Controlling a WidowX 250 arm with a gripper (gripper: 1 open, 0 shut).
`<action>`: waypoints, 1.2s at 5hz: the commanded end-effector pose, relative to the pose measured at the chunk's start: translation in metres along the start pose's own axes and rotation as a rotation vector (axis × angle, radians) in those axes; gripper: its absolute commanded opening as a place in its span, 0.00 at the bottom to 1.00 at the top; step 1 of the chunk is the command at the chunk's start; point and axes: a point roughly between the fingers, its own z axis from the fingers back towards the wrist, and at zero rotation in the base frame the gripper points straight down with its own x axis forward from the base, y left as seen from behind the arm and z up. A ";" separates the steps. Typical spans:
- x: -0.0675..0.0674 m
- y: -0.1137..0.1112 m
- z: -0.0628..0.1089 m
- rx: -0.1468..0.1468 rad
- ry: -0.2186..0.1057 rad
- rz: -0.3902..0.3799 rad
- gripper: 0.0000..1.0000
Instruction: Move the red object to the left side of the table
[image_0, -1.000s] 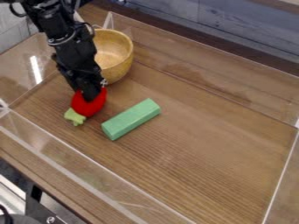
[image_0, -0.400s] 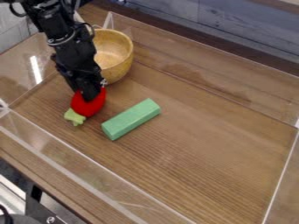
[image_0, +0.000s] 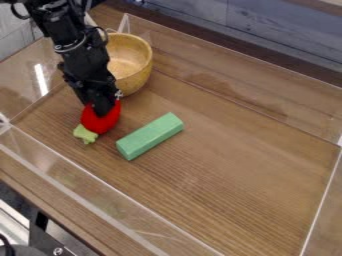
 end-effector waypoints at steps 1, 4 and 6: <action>0.008 0.004 0.023 0.017 -0.029 0.015 1.00; 0.014 -0.003 0.062 -0.009 -0.059 0.027 1.00; 0.011 0.001 0.044 -0.016 -0.028 0.022 1.00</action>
